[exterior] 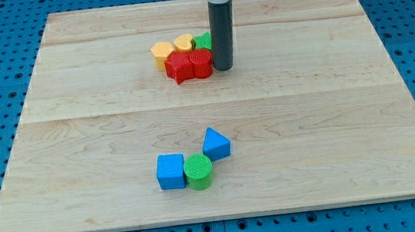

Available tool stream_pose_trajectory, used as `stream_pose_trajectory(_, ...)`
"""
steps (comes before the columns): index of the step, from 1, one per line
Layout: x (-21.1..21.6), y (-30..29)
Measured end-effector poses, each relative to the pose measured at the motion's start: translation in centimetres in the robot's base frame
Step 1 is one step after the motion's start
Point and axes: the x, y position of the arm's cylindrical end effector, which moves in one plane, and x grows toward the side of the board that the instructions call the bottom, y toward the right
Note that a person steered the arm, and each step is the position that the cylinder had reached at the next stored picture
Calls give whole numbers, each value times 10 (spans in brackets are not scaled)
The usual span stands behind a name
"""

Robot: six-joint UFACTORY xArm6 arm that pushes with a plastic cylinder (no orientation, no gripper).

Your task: Move the green circle slightly up and left a bit

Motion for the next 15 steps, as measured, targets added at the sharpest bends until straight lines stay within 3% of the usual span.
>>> stream_pose_trajectory(5, 27, 15)
stream_pose_trajectory(6, 68, 76)
stream_pose_trajectory(7, 129, 91)
stream_pose_trajectory(9, 215, 39)
stream_pose_trajectory(10, 228, 1)
stream_pose_trajectory(15, 81, -169)
